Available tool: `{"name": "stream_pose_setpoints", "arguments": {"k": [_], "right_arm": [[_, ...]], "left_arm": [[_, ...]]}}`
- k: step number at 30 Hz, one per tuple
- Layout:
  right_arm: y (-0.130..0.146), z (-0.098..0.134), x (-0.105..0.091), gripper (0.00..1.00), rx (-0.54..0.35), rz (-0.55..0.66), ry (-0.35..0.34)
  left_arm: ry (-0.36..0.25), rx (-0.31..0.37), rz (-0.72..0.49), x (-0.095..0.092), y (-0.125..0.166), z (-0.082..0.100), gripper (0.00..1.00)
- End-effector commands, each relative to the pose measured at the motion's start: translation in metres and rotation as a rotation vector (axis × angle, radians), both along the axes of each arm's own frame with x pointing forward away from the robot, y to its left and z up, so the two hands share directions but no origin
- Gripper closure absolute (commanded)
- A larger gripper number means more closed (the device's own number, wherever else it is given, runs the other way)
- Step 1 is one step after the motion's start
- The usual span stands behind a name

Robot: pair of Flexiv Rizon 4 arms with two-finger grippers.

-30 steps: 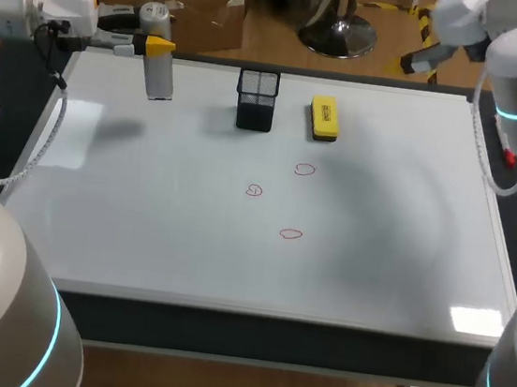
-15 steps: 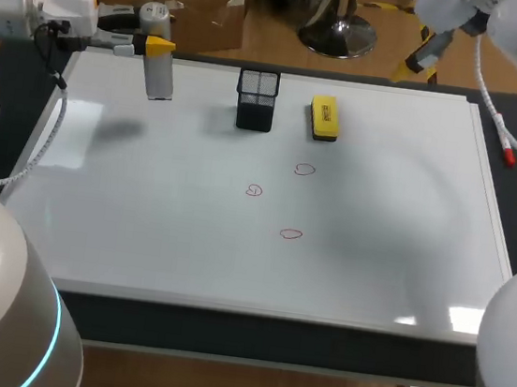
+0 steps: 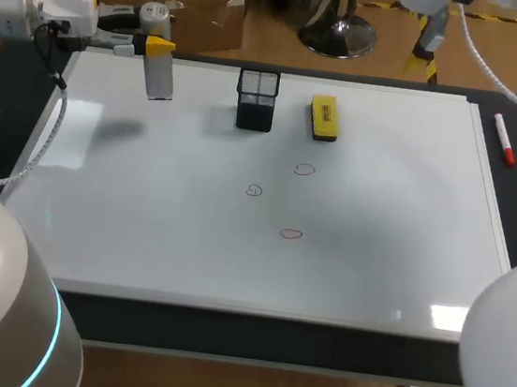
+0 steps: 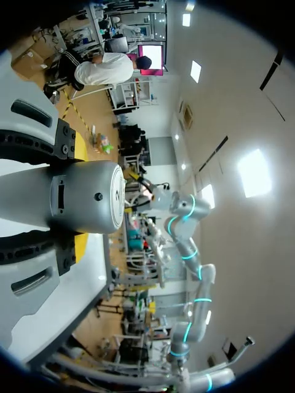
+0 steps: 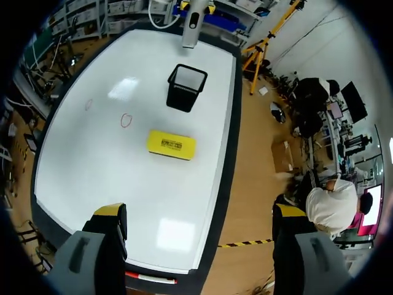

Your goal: Pick up the inspection probe, press it on each red-marked spot on the whiteboard one by one, put down the probe, pick up the eraser, and wipe off all the red marks.

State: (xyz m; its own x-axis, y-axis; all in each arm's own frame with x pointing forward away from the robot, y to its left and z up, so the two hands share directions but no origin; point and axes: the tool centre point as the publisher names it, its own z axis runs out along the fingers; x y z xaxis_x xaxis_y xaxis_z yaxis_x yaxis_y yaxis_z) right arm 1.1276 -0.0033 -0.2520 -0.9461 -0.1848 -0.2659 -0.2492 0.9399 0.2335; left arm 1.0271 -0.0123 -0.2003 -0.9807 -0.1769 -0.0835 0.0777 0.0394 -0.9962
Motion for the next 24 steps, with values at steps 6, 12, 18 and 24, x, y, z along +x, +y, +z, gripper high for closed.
{"name": "stream_pose_setpoints", "arguments": {"k": [6,12,18,24], "right_arm": [[0.003,0.003,0.003,0.00,-0.244,0.013,0.221],[0.019,-0.009,-0.001,0.00,-0.233,0.190,0.215],[0.022,-0.015,-0.008,0.00,-0.230,0.327,0.217],[0.029,-0.021,-0.020,0.00,-0.256,0.524,0.188]], "left_arm": [[-0.001,0.000,-0.001,0.000,0.000,0.001,1.00],[-0.001,0.000,-0.001,0.000,0.000,0.001,1.00],[-0.001,0.000,-0.001,0.000,0.000,0.001,1.00],[-0.001,0.000,-0.001,0.000,0.000,0.001,1.00]]}}
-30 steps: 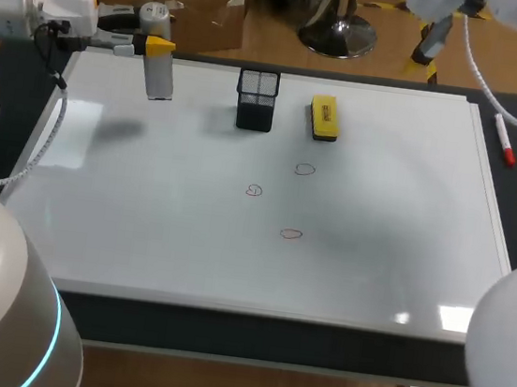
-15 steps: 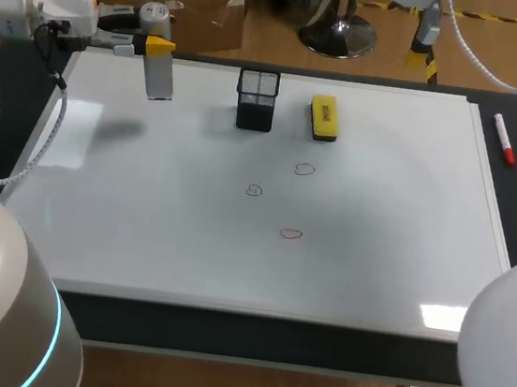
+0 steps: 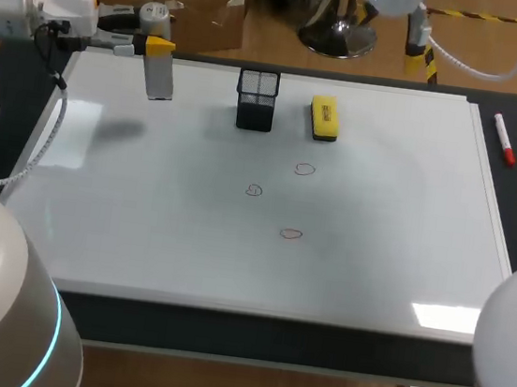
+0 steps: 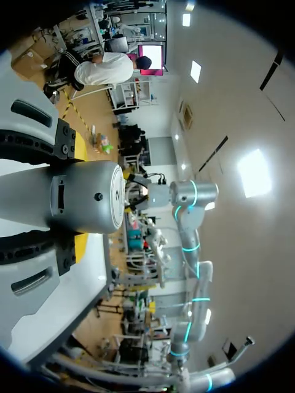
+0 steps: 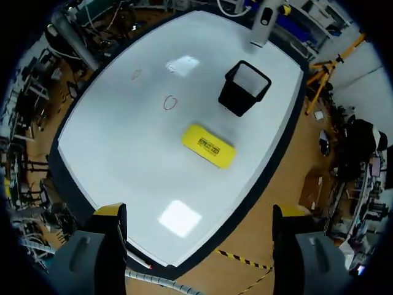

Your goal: Pick up the inspection probe, press it on each red-marked spot on the whiteboard one by one, put down the probe, pick up the eraser, and wipe off all the red marks.

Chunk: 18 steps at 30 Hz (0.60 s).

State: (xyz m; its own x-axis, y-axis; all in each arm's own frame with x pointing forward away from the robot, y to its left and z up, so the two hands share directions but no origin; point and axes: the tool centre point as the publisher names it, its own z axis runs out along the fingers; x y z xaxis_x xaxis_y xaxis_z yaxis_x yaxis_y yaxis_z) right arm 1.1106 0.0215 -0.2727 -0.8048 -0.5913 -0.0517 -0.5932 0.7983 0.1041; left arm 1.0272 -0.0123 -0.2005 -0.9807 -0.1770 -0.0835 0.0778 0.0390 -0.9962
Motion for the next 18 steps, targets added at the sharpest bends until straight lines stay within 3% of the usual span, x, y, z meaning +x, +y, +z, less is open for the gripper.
{"name": "stream_pose_setpoints", "arguments": {"k": [1,18], "right_arm": [[0.005,-0.002,-0.005,0.00,-0.032,0.125,0.052],[0.039,-0.034,-0.036,0.00,-0.027,0.528,0.014]], "left_arm": [[-0.001,0.001,-0.001,0.000,0.000,0.001,1.00],[-0.001,0.001,-0.001,0.000,0.000,0.001,1.00]]}}
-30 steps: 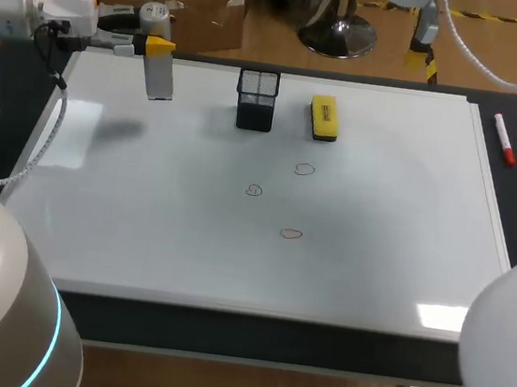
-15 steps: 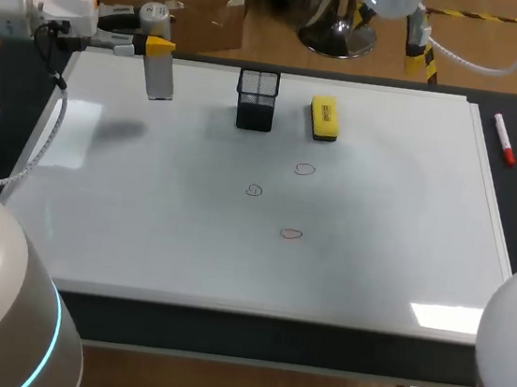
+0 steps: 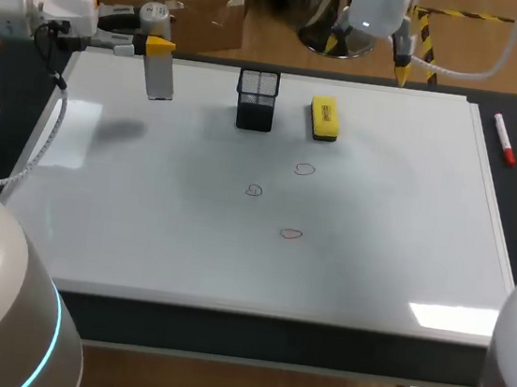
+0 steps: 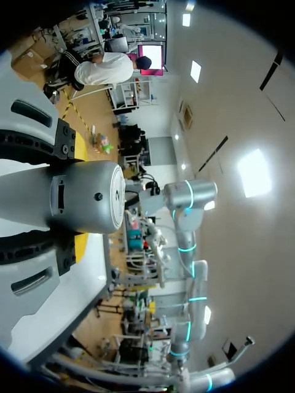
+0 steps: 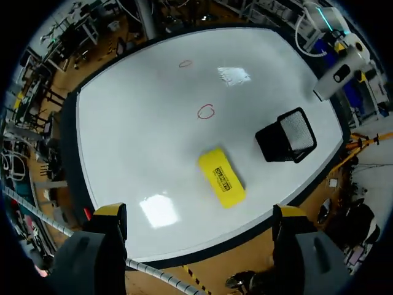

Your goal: Pick up the inspection probe, press it on each red-marked spot on the whiteboard one by one, put down the probe, pick up the eraser, and wipe off all the red marks.

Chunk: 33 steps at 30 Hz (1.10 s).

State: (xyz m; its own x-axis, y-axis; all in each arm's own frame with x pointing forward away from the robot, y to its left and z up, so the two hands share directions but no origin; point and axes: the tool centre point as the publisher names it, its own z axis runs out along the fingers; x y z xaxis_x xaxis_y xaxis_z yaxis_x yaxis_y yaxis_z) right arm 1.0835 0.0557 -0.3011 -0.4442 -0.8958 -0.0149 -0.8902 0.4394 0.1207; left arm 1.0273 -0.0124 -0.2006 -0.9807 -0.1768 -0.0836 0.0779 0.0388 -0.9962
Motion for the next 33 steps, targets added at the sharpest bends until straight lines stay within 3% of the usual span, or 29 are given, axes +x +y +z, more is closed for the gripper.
{"name": "stream_pose_setpoints", "arguments": {"k": [1,14,17,33], "right_arm": [[0.006,-0.008,-0.010,0.00,-0.006,0.068,-0.020],[0.016,-0.037,-0.016,0.00,-0.002,0.288,0.032],[0.014,-0.038,-0.015,0.00,-0.057,0.249,0.052],[0.014,-0.038,-0.015,0.00,-0.057,0.249,0.052]], "left_arm": [[0.000,0.001,-0.001,0.000,0.000,0.001,1.00],[0.000,0.001,-0.001,0.000,0.000,0.001,1.00],[0.000,0.001,-0.001,0.000,0.000,0.001,1.00],[0.000,0.001,-0.001,0.000,0.000,0.001,1.00]]}}
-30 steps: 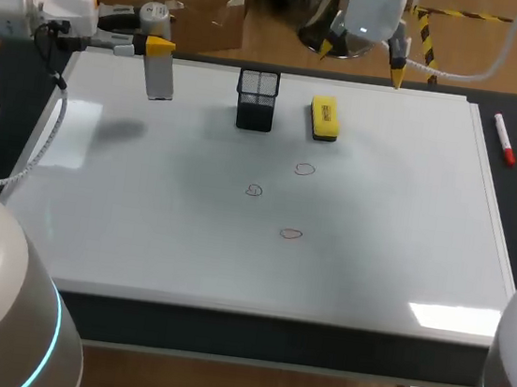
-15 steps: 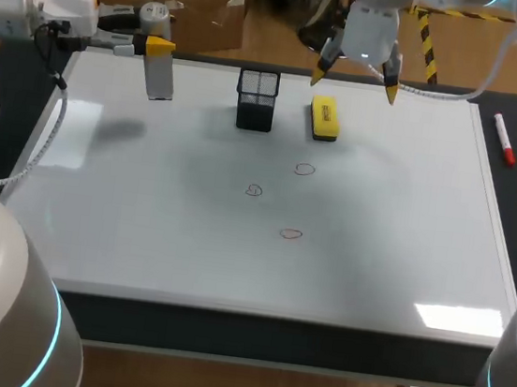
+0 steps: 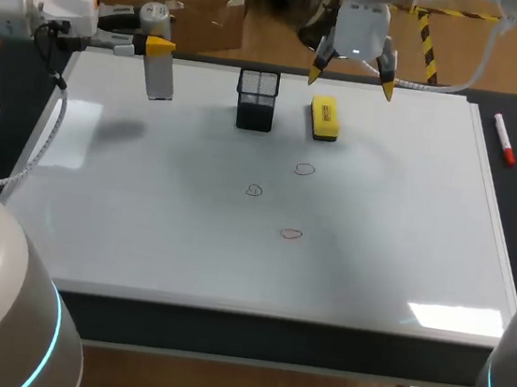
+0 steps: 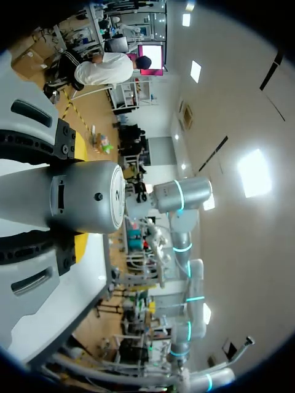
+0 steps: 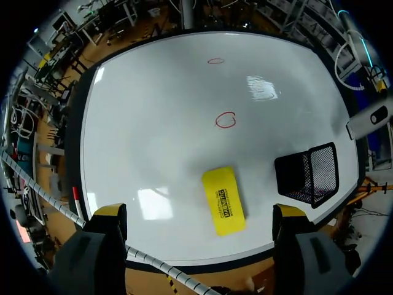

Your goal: Pick up the inspection probe, press it on each red-marked spot on the whiteboard one by one, put down the probe, pick up the eraser, and wipe off all the red marks.

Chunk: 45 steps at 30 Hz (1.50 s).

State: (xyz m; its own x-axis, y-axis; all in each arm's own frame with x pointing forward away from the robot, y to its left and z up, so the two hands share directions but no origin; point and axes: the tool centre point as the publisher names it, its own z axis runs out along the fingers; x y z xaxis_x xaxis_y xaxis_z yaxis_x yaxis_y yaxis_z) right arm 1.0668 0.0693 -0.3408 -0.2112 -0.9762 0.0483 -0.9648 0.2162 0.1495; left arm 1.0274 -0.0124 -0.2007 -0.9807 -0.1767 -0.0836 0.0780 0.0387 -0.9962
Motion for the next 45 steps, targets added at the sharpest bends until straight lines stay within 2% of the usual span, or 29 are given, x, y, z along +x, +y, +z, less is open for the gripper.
{"name": "stream_pose_setpoints", "arguments": {"k": [1,5,6,10,17,25,36,45], "right_arm": [[0.000,0.002,0.002,0.00,-0.008,0.003,0.003],[0.000,0.002,0.002,0.00,-0.008,0.003,0.003],[0.002,-0.003,0.004,0.00,0.008,0.020,-0.014],[0.011,-0.021,0.009,0.00,0.046,0.068,0.004],[0.018,-0.047,0.022,0.00,0.024,0.103,0.030],[0.033,-0.060,0.031,0.00,-0.008,0.136,0.053],[0.034,-0.080,0.034,0.00,0.016,0.180,0.063],[0.033,-0.085,0.033,0.00,0.041,0.181,0.057]], "left_arm": [[0.000,0.001,0.000,0.000,0.000,0.001,1.00],[0.000,0.001,0.000,0.000,0.000,0.001,1.00],[0.000,0.001,0.000,0.000,0.000,0.001,1.00],[0.000,0.001,0.000,0.000,0.000,0.001,1.00],[0.000,0.001,0.000,0.000,0.000,0.001,1.00],[0.000,0.001,0.000,0.000,0.000,0.001,1.00],[0.000,0.001,0.000,0.000,0.000,0.001,1.00],[0.000,0.001,0.000,0.000,0.000,0.001,1.00]]}}
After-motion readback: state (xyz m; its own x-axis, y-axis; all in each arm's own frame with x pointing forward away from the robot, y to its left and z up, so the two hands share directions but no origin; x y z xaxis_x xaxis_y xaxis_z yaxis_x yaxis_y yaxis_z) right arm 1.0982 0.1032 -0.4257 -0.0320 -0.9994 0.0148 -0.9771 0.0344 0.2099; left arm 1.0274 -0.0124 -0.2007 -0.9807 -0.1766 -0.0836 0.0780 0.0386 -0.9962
